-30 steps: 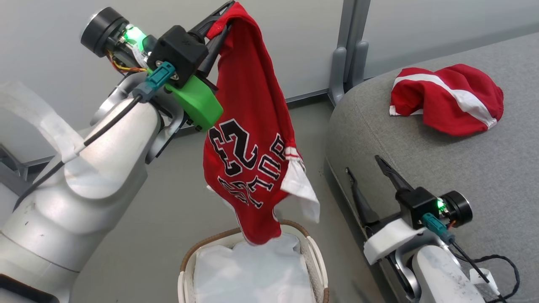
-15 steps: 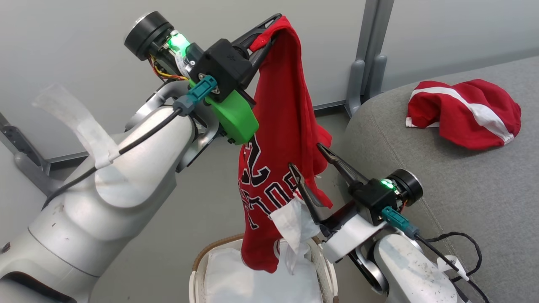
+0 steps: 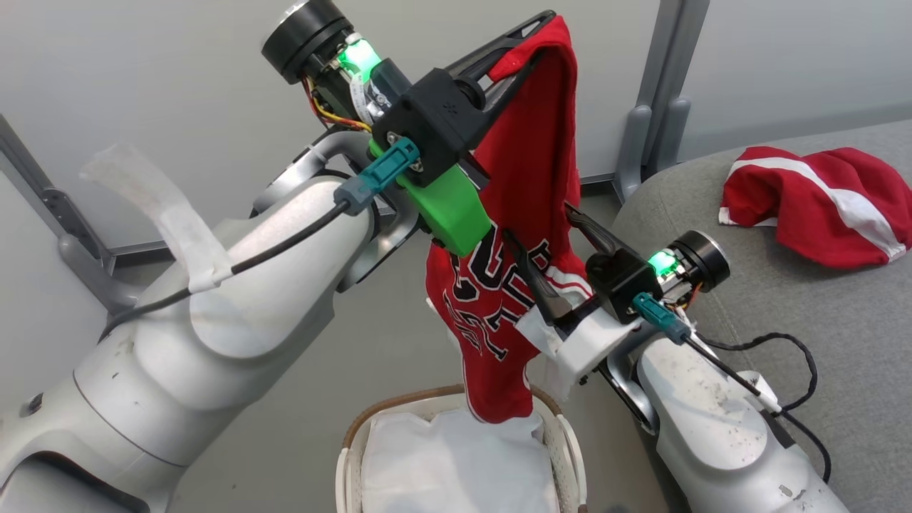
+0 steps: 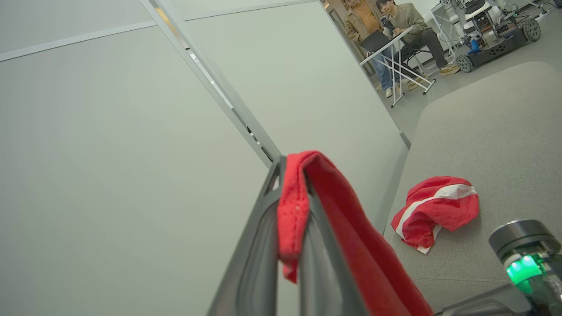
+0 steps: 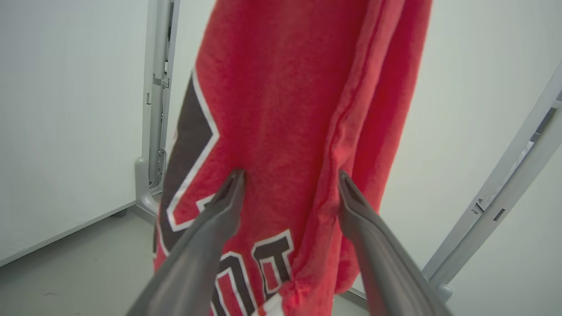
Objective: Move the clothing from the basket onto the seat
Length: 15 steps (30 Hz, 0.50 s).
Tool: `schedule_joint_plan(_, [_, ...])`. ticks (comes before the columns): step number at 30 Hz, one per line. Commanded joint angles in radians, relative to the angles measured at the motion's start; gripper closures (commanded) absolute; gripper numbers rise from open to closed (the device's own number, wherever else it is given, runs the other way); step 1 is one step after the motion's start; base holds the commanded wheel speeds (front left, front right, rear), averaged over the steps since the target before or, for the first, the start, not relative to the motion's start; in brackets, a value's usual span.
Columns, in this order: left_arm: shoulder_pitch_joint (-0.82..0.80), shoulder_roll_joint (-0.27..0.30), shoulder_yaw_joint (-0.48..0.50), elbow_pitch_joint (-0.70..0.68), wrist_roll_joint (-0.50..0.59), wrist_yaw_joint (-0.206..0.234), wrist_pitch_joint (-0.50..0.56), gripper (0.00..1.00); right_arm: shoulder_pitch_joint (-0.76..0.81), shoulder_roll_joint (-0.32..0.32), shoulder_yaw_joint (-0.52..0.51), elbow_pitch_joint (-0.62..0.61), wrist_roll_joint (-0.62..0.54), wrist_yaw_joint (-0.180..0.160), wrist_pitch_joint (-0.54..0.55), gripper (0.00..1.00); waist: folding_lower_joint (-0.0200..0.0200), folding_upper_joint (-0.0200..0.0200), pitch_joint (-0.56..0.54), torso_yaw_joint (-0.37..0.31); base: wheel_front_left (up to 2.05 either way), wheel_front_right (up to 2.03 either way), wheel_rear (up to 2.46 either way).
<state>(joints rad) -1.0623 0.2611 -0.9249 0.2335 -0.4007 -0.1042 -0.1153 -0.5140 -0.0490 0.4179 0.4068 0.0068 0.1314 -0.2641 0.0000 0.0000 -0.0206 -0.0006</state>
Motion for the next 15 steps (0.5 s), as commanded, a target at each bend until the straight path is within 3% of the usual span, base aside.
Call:
schedule_joint_plan(1, [-0.018,-0.007,-0.003,-0.006,0.009,0.005,-0.003,1.00,-0.023,-0.003,0.005,0.021,-0.015,-0.001,0.000,0.00,0.0000,0.0000,0.002,0.004,0.00,0.00,0.00])
schedule_joint_plan(8, [-0.026,-0.022,-0.018,-0.024,0.006,0.003,-0.011,1.00,-0.101,-0.002,0.100,0.141,0.008,-0.001,0.000,0.00,0.0000,0.0000,0.006,0.017,0.00,0.00,0.00])
schedule_joint_plan(9, [-0.025,-0.025,-0.020,-0.025,0.004,0.003,-0.013,1.00,-0.112,-0.002,0.125,0.155,0.022,-0.001,0.000,0.43,0.0000,0.0000,0.007,0.020,0.00,0.00,0.00])
schedule_joint_plan(11, [-0.021,-0.027,-0.023,-0.026,-0.001,0.002,-0.018,1.00,-0.129,-0.003,0.163,0.176,0.052,-0.001,0.000,0.73,0.0000,0.0000,0.008,0.024,0.00,0.00,0.00])
schedule_joint_plan(12, [-0.017,-0.027,-0.024,-0.025,-0.004,0.002,-0.019,1.00,-0.137,-0.003,0.176,0.180,0.062,-0.001,0.000,0.94,0.0000,0.0000,0.009,0.026,0.00,0.00,0.00])
schedule_joint_plan(13, [-0.012,-0.025,-0.024,-0.023,-0.007,0.002,-0.018,1.00,-0.145,-0.003,0.187,0.183,0.075,-0.001,0.000,1.00,0.0000,0.0000,0.011,0.028,0.00,0.00,0.00])
schedule_joint_plan(15, [0.002,-0.021,-0.021,-0.017,-0.017,0.004,-0.018,1.00,-0.151,-0.003,0.195,0.183,0.092,-0.001,0.000,1.00,0.0000,0.0000,0.013,0.031,0.00,0.00,0.00])
